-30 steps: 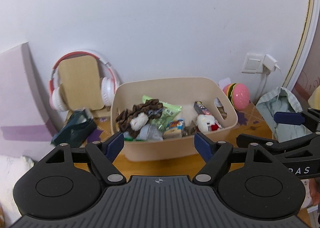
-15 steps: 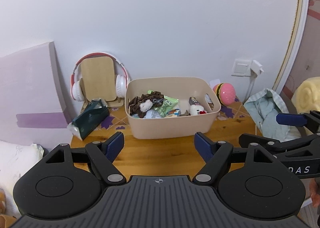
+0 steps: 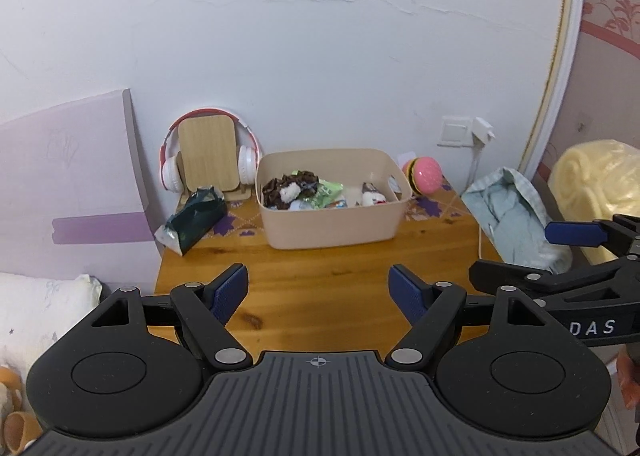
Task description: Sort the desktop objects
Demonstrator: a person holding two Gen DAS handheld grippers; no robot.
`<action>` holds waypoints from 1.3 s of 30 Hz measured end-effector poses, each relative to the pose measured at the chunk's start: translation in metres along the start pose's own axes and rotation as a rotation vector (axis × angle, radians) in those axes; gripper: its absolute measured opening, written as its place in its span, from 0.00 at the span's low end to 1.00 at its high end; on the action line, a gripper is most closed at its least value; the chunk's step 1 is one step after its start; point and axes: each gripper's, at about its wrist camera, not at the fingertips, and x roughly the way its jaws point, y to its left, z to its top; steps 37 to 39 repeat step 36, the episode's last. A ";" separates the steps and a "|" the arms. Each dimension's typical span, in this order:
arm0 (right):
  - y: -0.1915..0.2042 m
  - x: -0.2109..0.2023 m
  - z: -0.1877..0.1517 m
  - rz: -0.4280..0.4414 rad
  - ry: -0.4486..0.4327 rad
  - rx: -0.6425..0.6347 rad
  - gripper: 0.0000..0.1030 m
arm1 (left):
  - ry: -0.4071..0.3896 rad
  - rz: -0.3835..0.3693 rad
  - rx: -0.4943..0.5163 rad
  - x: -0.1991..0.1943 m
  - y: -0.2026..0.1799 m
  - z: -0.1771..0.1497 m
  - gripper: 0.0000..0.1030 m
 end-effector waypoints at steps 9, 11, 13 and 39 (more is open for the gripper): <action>0.003 -0.050 -0.015 -0.004 0.011 0.000 1.00 | 0.036 -0.019 -0.026 -0.051 -0.009 -0.019 0.77; 0.003 -0.059 -0.019 -0.005 0.027 -0.002 1.00 | 0.041 -0.035 -0.032 -0.062 -0.010 -0.022 0.77; 0.003 -0.066 -0.022 0.001 0.038 0.008 1.00 | 0.042 -0.047 -0.040 -0.071 -0.010 -0.024 0.77; -0.006 -0.105 -0.041 -0.026 0.101 0.010 1.00 | 0.087 -0.054 -0.062 -0.106 -0.008 -0.038 0.78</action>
